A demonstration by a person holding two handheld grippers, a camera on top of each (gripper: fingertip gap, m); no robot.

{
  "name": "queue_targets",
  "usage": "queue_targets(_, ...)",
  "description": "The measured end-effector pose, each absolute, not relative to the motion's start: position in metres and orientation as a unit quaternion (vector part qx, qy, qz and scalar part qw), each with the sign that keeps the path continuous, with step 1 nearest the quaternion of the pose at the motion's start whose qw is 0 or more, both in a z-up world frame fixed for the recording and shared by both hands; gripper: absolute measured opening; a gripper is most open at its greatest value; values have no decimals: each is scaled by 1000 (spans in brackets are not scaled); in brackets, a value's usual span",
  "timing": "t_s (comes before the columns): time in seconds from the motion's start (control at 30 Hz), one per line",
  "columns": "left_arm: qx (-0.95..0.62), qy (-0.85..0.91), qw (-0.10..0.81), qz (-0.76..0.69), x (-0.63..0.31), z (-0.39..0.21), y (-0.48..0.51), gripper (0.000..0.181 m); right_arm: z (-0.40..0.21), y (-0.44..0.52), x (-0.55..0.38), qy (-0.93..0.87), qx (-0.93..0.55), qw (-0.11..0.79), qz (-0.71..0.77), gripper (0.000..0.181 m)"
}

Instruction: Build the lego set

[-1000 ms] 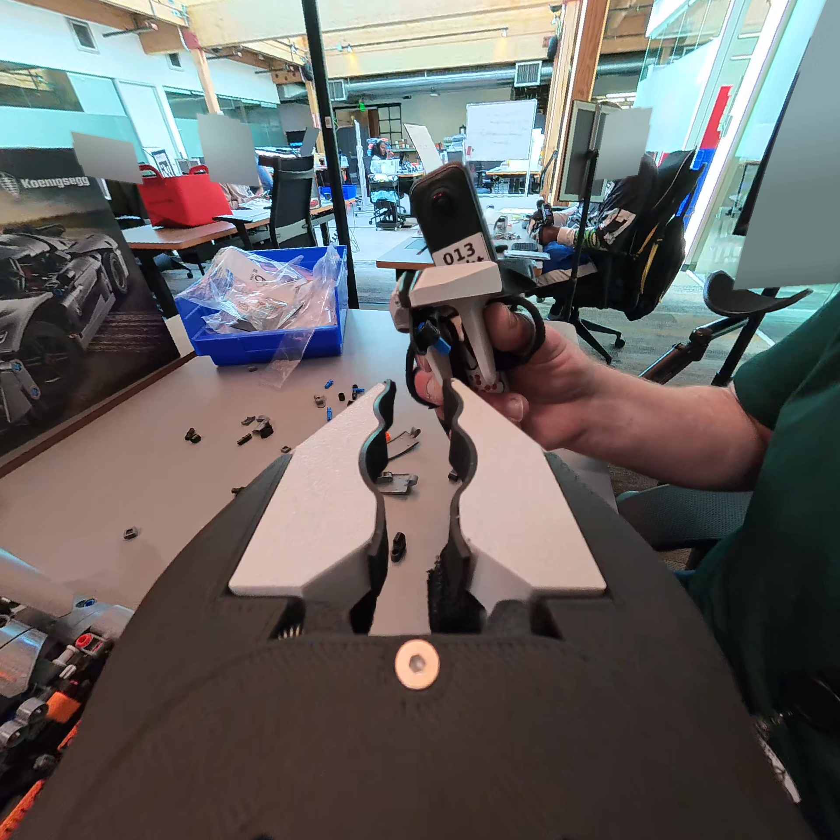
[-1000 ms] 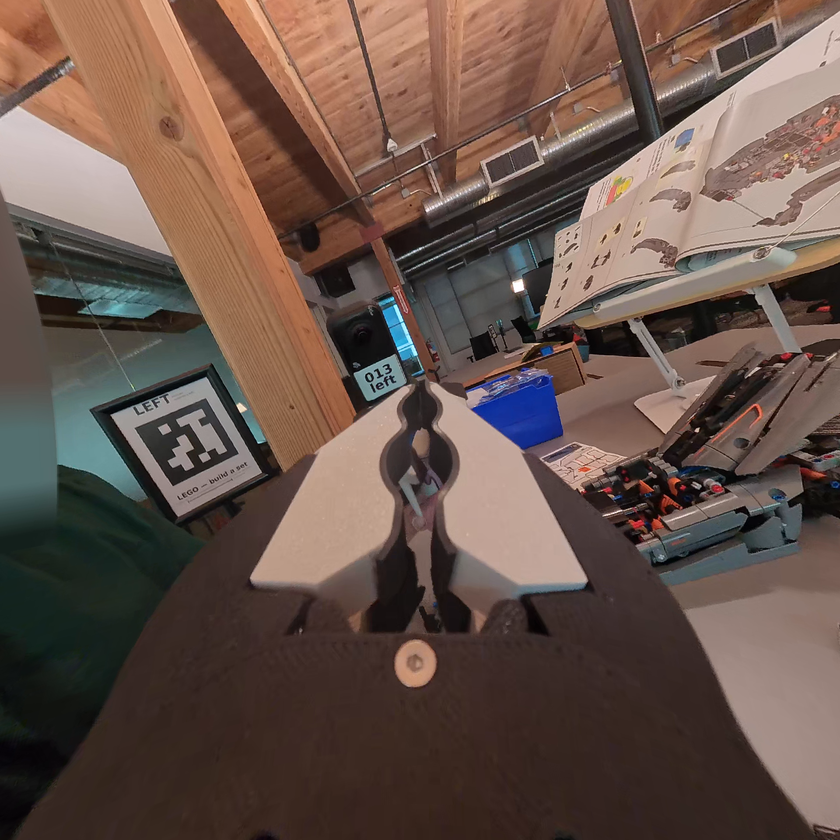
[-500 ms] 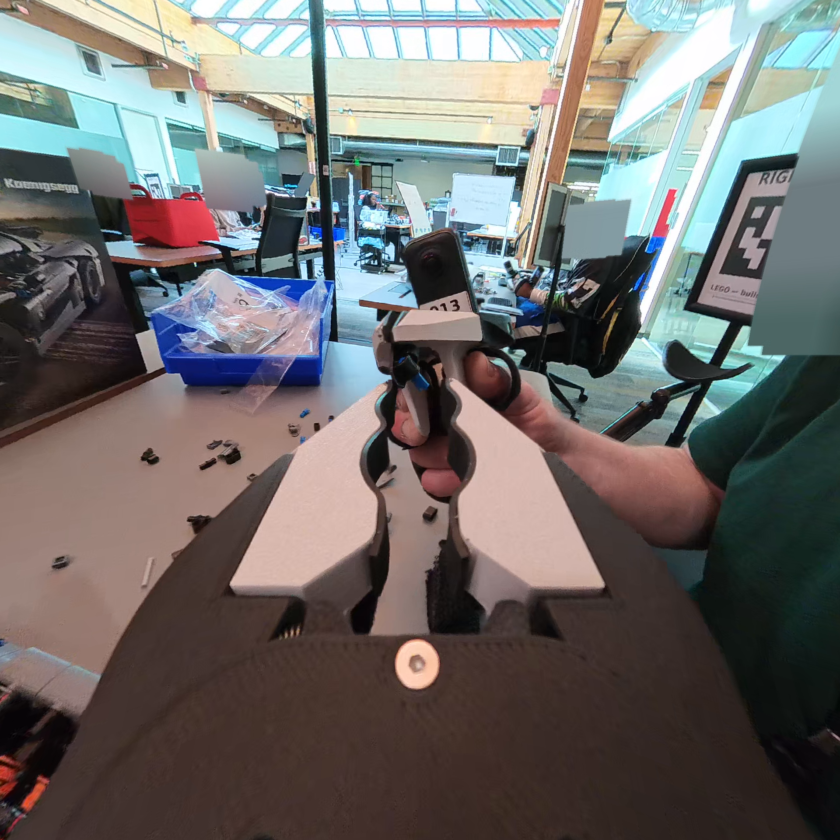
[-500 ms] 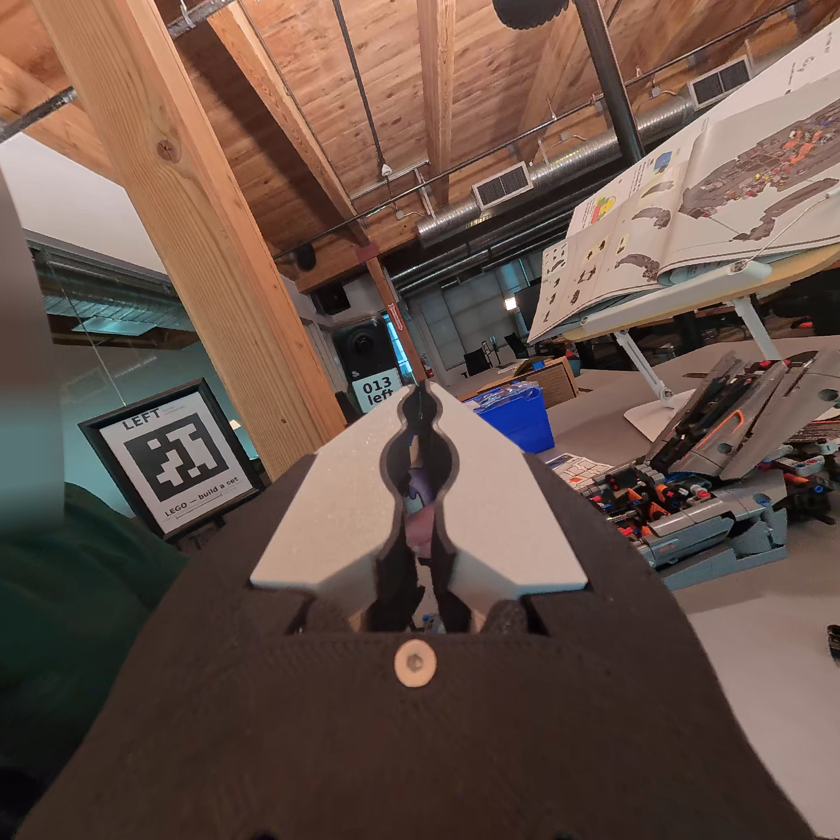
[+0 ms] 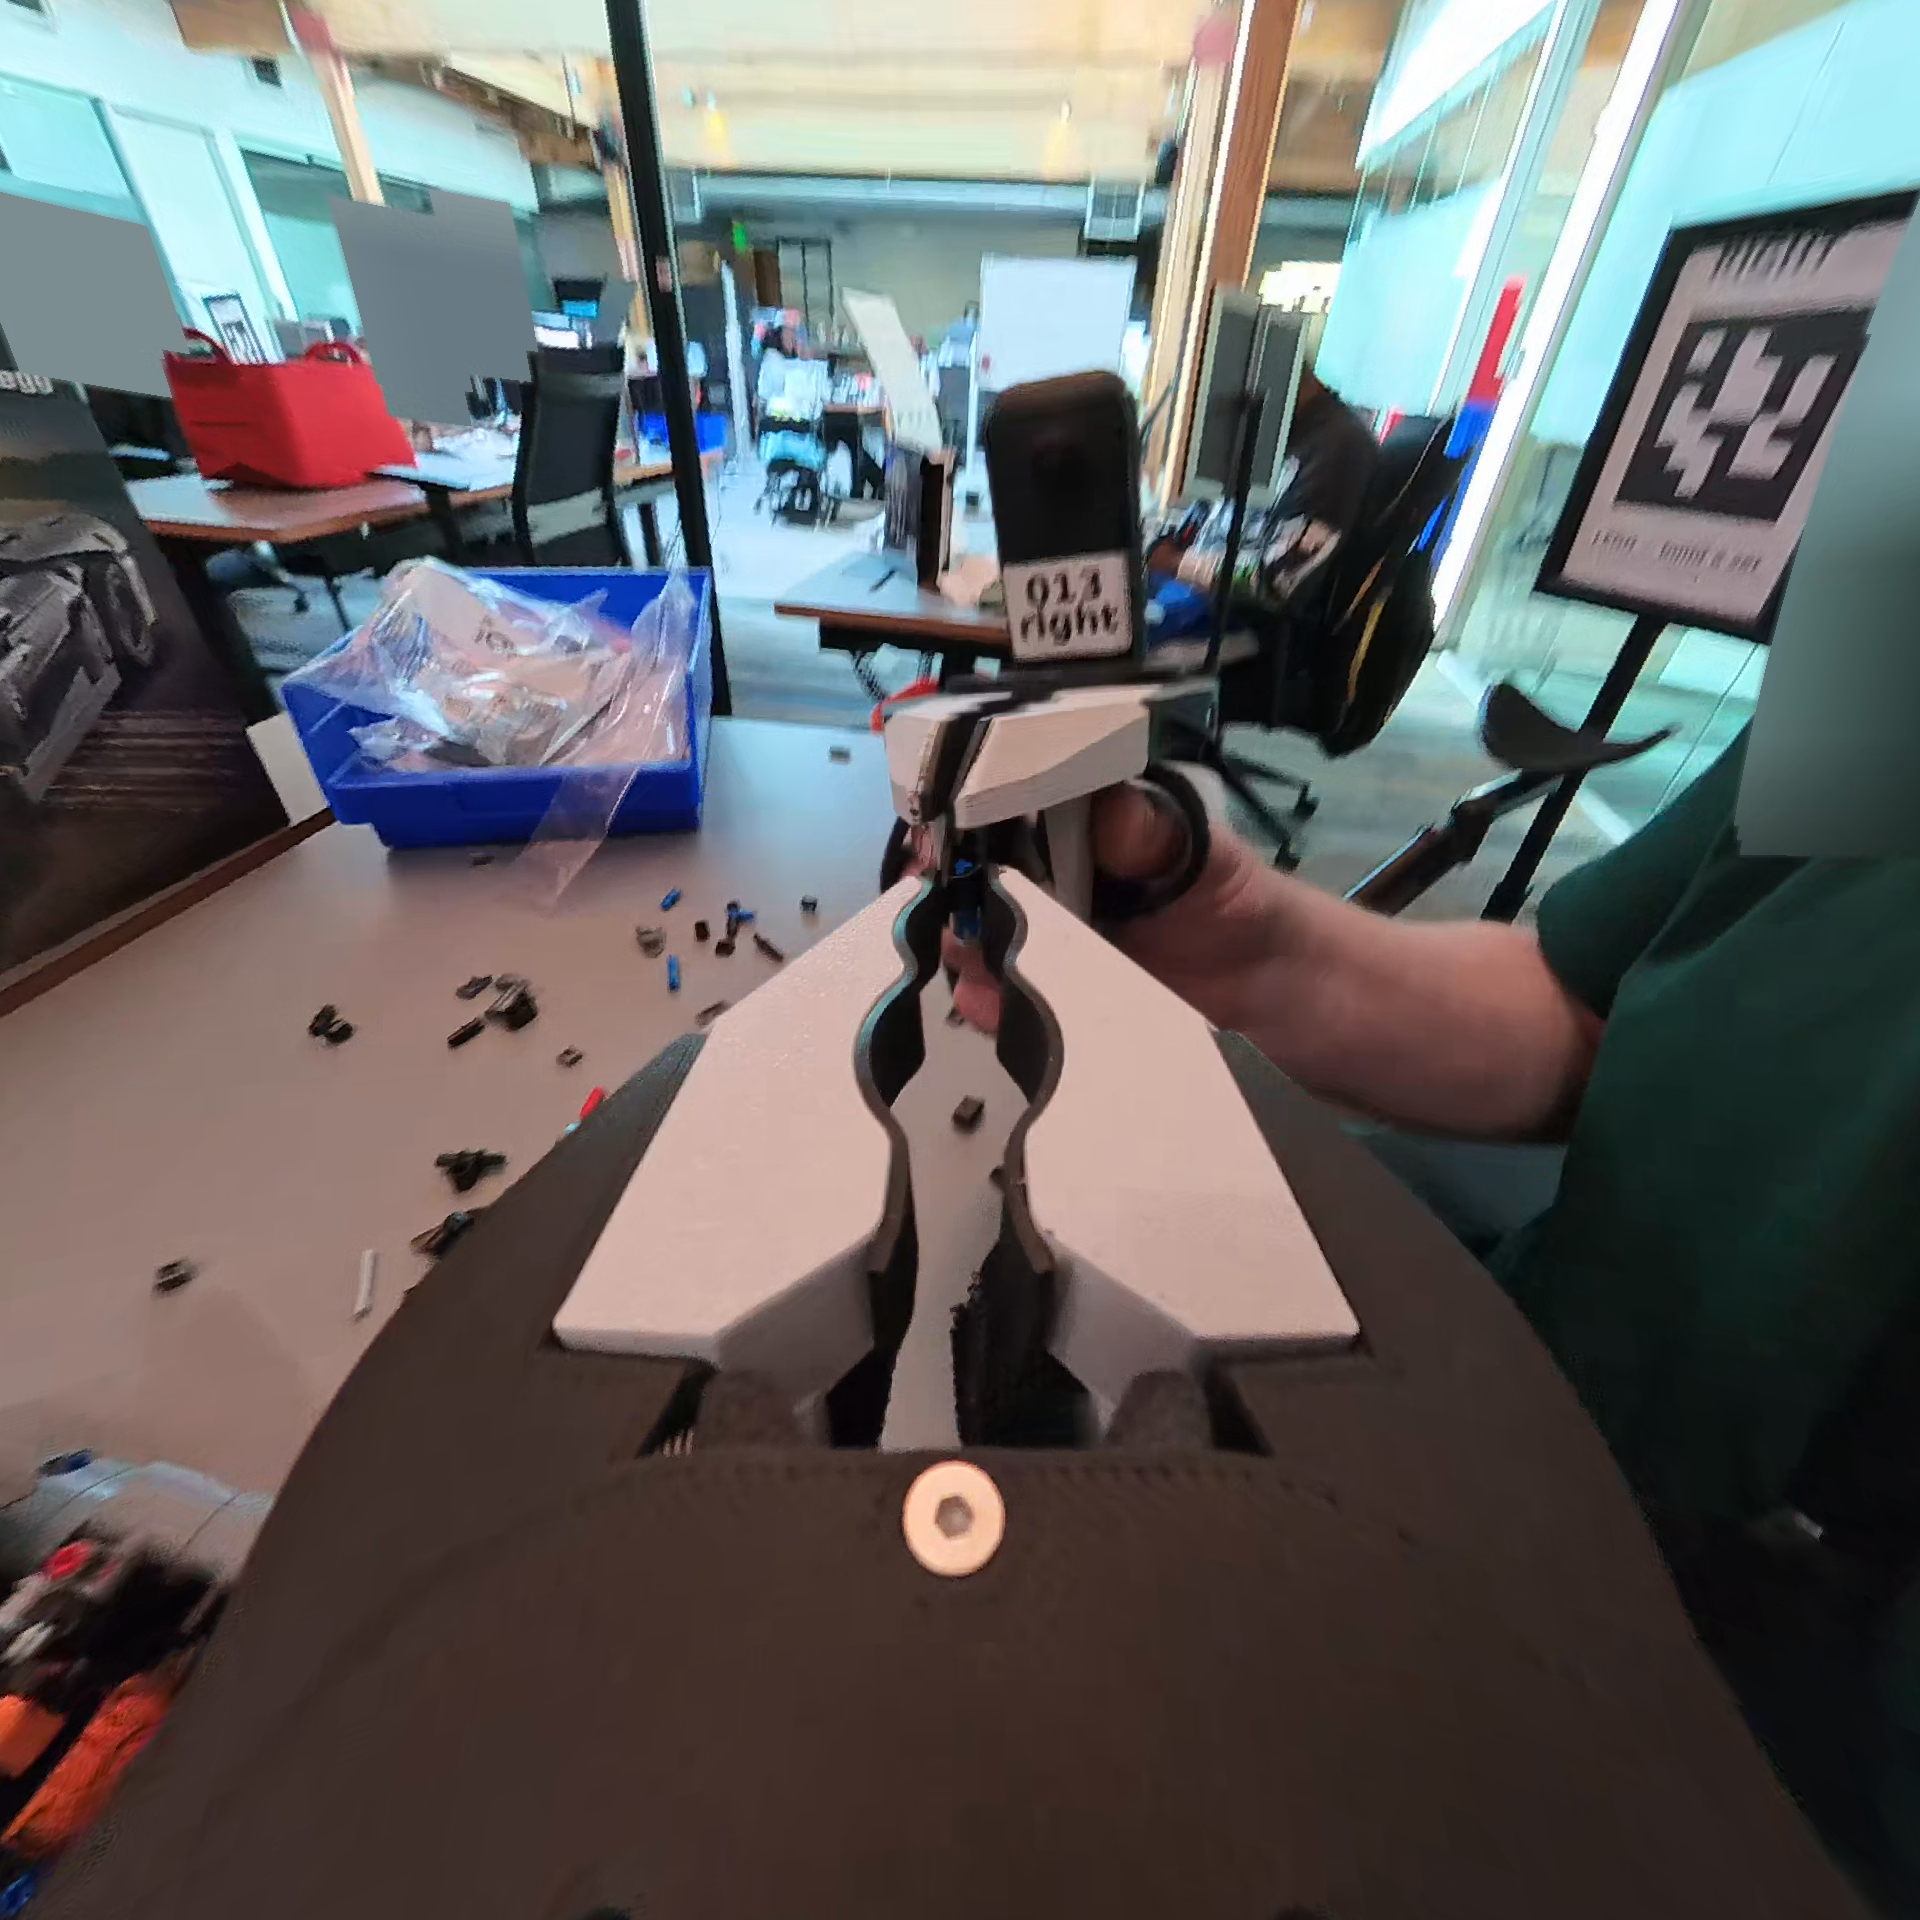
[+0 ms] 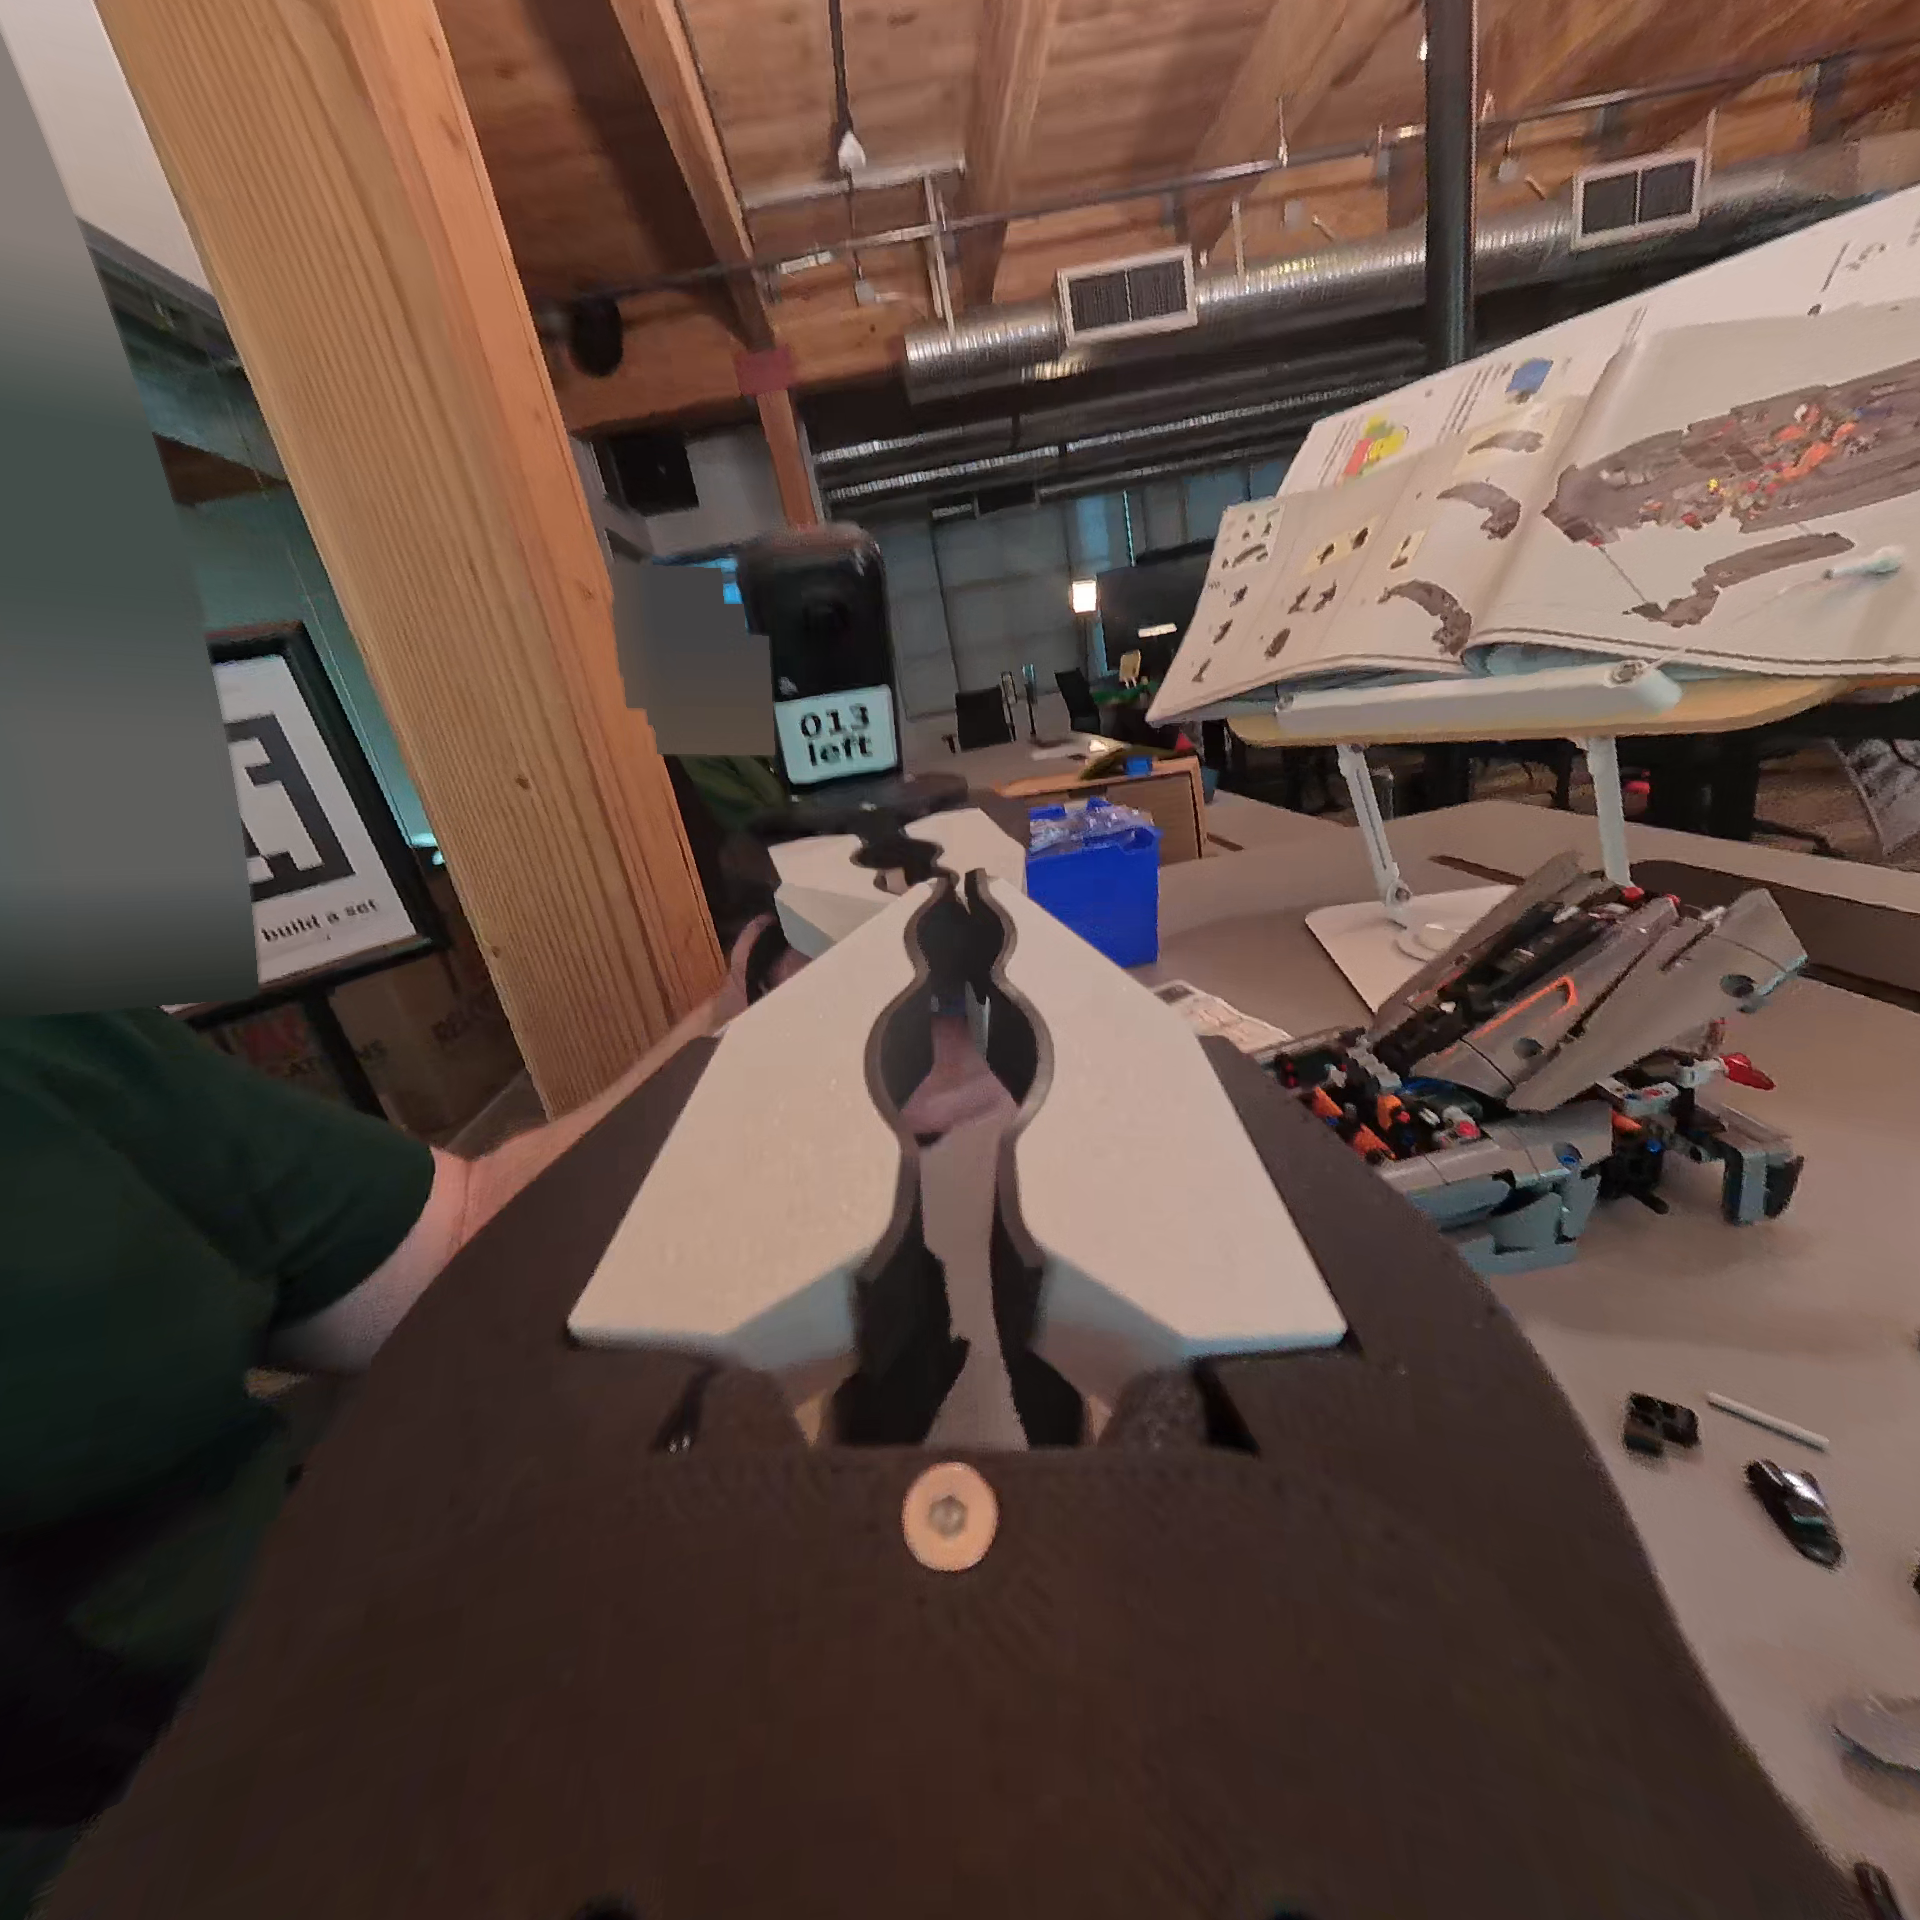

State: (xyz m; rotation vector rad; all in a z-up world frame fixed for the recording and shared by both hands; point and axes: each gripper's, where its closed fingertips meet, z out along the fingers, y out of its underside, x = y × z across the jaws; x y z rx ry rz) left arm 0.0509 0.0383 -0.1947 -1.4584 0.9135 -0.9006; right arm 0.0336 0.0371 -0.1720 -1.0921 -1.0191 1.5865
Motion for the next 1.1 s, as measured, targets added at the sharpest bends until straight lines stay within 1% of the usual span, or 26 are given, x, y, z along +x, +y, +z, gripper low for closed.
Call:
queue_targets(0.17,-670,454,513,-284,46,-213,41,4,-188,41,36,-478,-489,470,558,3)
queue_targets(0.23,-680,471,496,-264,43,-216,40,4,-187,45,40,-491,-498,475,534,8)
queue_targets(0.4,-697,506,452,-231,39,-223,39,4,-191,47,46,-533,-515,462,487,10)
queue_targets(0.57,-703,530,421,-220,42,-231,39,4,-206,41,40,-571,-532,415,469,13)
queue_targets(0.73,-700,545,407,-216,46,-232,37,4,-217,38,36,-586,-539,391,461,13)
queue_targets(0.8,-702,550,403,-206,45,-234,38,4,-222,38,37,-590,-545,382,457,12)
queue_targets(0.87,-702,557,396,-202,46,-236,37,4,-224,36,38,-593,-544,370,464,7)
queue_targets(1.1,-706,589,354,-173,47,-246,35,4,-234,33,40,-599,-549,332,479,4)
